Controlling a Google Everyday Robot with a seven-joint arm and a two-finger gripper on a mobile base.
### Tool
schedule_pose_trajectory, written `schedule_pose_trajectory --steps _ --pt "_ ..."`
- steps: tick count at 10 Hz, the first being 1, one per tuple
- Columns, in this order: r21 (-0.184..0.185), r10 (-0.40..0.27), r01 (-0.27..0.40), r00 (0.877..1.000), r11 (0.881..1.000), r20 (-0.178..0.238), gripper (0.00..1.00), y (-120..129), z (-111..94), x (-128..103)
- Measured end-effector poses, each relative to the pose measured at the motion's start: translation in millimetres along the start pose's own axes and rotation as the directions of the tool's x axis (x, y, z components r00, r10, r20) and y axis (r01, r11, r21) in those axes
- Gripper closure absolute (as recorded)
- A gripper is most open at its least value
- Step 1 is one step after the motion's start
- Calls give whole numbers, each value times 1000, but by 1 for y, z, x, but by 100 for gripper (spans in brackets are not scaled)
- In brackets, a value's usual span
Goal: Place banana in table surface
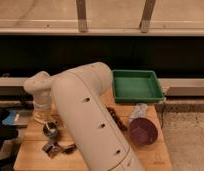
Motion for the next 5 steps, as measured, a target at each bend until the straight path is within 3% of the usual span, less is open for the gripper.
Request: schedule_pose_trajectory --steps 3,5 --pt "55 -3 -2 995 998 102 98 -6 -57 -3" --pt "113 -16 -5 983 994 183 98 -11 -113 -4"
